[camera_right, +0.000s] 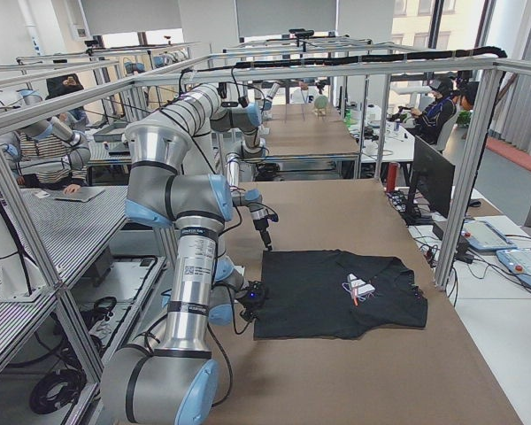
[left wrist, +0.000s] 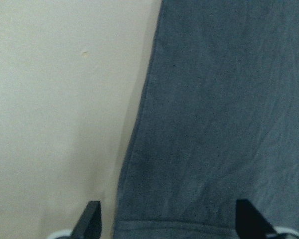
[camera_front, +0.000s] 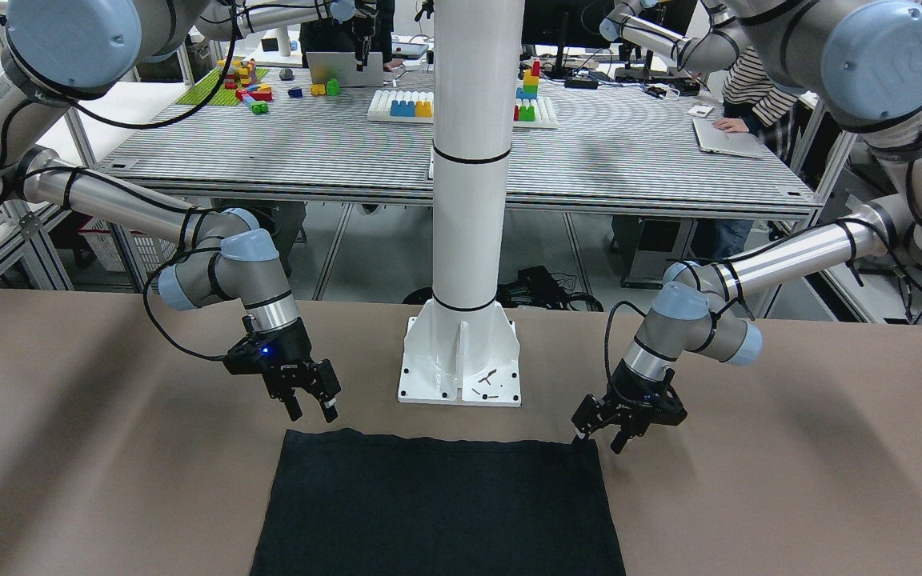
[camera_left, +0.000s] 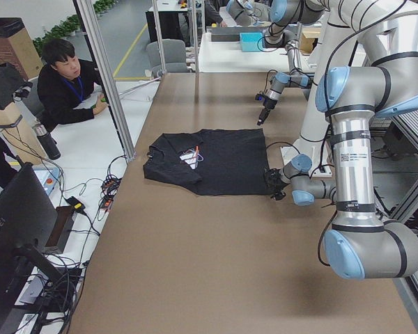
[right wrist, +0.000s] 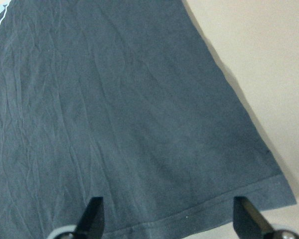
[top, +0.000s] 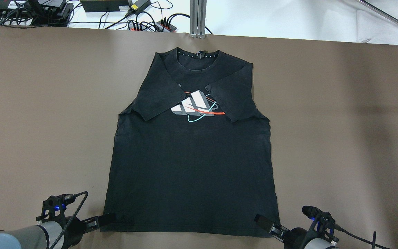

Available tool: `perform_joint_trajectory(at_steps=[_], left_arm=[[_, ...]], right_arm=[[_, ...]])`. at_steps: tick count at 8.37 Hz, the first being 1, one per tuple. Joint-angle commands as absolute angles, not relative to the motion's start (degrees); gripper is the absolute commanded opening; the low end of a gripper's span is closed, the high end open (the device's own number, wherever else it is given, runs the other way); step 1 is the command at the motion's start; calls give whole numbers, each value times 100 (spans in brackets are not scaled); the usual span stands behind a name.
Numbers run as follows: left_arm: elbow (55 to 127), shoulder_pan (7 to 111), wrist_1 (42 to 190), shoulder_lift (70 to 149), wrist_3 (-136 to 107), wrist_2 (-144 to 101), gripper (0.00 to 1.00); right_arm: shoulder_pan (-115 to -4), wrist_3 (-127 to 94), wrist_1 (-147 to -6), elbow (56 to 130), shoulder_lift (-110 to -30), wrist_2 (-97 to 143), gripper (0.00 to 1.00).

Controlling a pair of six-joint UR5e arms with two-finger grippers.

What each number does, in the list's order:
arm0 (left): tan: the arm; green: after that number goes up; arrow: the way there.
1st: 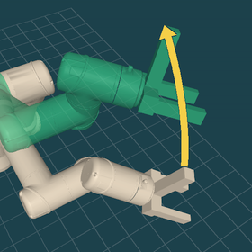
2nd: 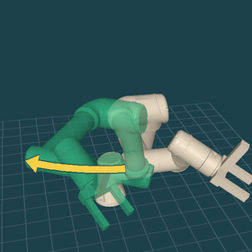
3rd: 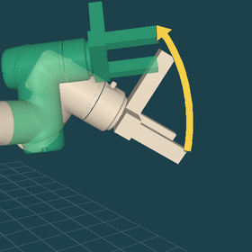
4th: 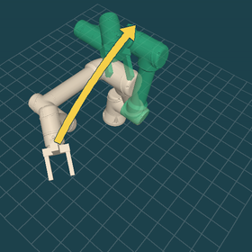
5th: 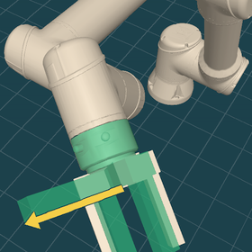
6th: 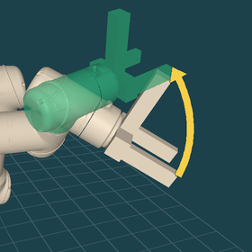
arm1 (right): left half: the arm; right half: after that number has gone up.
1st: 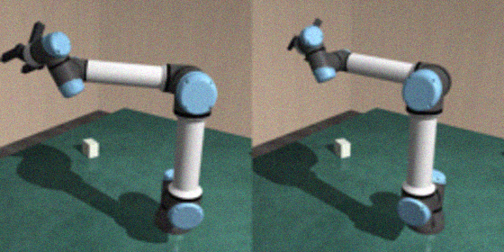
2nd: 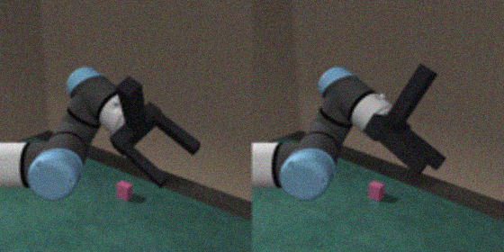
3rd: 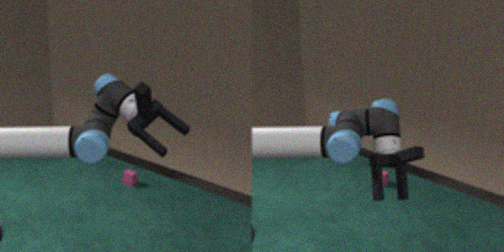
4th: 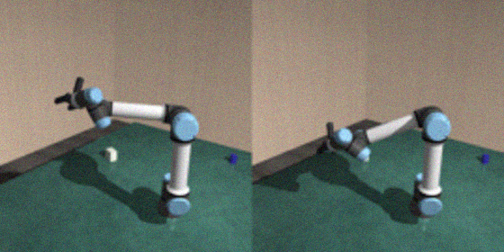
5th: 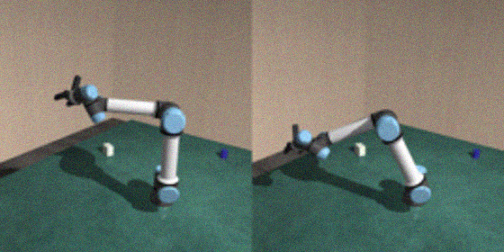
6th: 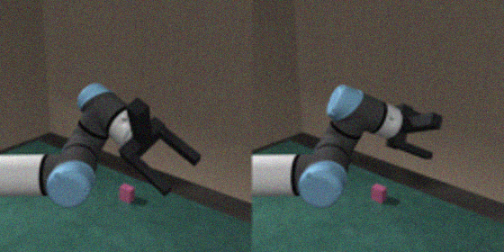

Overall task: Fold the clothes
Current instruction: 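Move both grippers to the hem corners nearest the robot and grasp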

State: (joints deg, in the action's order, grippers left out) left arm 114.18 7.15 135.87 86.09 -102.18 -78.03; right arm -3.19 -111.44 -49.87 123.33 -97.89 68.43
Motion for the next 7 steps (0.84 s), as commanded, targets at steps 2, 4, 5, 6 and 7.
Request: perform_joint_trajectory(at_steps=[2,4,5,6,7], left_arm=[[11356,510,13588,8631,-10310,-7787,94],[11276,370,13588,8675,-10440,-7499,87],[11285,369,13588,8692,-10450,-7445,74],[11320,378,13597,8692,-10459,-7462,45],[11346,387,13597,8684,-10459,-7462,24]], right_arm=[[-316,-11145,-4975,12331,-9791,6838,92],[-316,-11145,-4975,12322,-9791,6838,92],[-316,-11145,-4975,12322,-9791,6838,92],[-316,-11145,-4975,12322,-9791,6838,92],[-316,-11145,-4975,12322,-9791,6838,92]])
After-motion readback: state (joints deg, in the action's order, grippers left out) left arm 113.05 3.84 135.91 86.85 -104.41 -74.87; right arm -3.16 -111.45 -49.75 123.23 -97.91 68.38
